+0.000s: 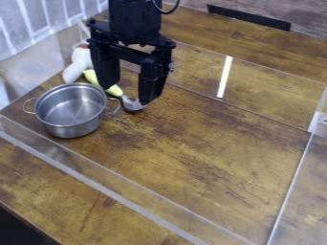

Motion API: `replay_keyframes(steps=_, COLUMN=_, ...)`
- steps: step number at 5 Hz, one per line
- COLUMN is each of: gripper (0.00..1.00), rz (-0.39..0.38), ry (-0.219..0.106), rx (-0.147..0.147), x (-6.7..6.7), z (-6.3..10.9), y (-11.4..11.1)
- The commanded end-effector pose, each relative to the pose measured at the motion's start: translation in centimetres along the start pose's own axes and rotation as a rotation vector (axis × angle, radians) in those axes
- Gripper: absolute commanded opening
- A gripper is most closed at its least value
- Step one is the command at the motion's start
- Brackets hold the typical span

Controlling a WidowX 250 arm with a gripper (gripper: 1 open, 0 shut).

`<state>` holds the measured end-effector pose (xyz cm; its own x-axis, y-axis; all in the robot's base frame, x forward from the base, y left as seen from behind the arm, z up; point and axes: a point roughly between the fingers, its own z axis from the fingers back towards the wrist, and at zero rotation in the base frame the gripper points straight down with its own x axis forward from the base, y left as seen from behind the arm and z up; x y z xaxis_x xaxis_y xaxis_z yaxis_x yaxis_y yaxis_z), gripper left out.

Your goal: Move the green spoon to the left

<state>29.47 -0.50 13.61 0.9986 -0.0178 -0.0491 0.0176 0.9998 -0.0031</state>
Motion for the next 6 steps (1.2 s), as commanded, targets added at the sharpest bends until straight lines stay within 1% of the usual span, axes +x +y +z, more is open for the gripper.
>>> replay_keyframes(steps=1, gripper=1.0, rz=0.01, ry=-0.028, rx=0.013, x=1.2, z=0.0, y=0.1)
replay_keyframes(steps=2, gripper=1.0, rz=0.046, ry=-0.084, rx=0.029, x=3.9, z=-0.9, y=1.8)
replay_keyframes(steps=3, gripper=1.0, rz=0.033, ry=-0.139, rx=0.049, x=6.0, z=-1.1, y=3.6)
replay_keyframes(steps=4, gripper=1.0, rz=0.01, ry=-0.137, rx=0.058, x=6.5, z=-1.4, y=4.5)
replay_keyframes(steps=5, gripper=1.0, rz=-0.001, ry=-0.145, rx=0.066, x=7.2, z=-1.7, y=5.5)
replay_keyframes(steps=6, gripper=1.0, rz=0.031, ry=-0.154, rx=0.073, x=7.9, z=-2.4, y=6.9)
